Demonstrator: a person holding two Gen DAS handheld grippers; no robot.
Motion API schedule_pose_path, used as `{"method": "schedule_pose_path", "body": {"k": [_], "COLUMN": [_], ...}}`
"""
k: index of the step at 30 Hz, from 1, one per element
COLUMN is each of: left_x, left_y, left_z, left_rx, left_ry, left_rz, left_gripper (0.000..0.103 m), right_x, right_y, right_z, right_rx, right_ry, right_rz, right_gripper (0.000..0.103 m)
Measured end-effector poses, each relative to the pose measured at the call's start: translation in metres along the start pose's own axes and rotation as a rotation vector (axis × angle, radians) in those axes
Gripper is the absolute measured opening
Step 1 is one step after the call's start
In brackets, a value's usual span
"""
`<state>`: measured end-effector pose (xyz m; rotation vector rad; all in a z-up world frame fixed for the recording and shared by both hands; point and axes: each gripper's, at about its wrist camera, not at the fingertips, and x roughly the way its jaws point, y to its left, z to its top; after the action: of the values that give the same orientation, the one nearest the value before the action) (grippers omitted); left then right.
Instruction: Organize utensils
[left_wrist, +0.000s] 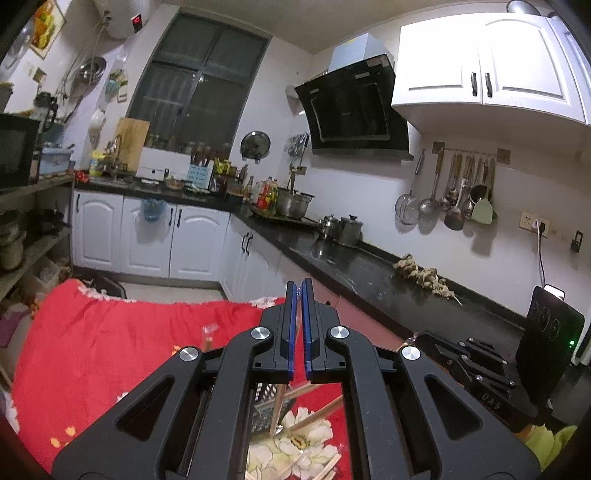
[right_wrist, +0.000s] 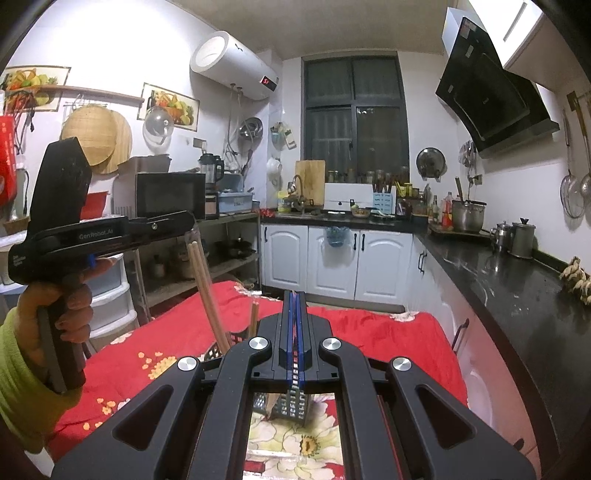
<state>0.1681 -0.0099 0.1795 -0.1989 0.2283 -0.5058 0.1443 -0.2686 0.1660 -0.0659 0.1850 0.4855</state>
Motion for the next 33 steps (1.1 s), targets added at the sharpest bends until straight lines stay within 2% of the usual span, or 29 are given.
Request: {"method": "schedule_pose_path", "body": {"k": [14,22,33], "left_x": [0.016,0.020,0.037], "left_y": [-0.006,0.007,0.020], "left_z": [0.039,0.060,0.052], "left_rx": [0.048,0.041,0.049], "left_ry": [-0.058,-0.093,-0.078], "left_rz": [0.026,0.061,0.113], "left_gripper": [0.001,0.001,0.001], "right_x": [0.017,0.029,0.058], "right_y": [-0.006,-0.016,-0.012], "right_z": [0.048,0.068,0.065], "right_rx": [-0.013,-0.020,-0.046], "right_ry": [-0.080,-0.112,-0.080], "right_rz": [-0.001,-0.021,-0.025], "right_gripper": [0.002,0.002,0.002]}}
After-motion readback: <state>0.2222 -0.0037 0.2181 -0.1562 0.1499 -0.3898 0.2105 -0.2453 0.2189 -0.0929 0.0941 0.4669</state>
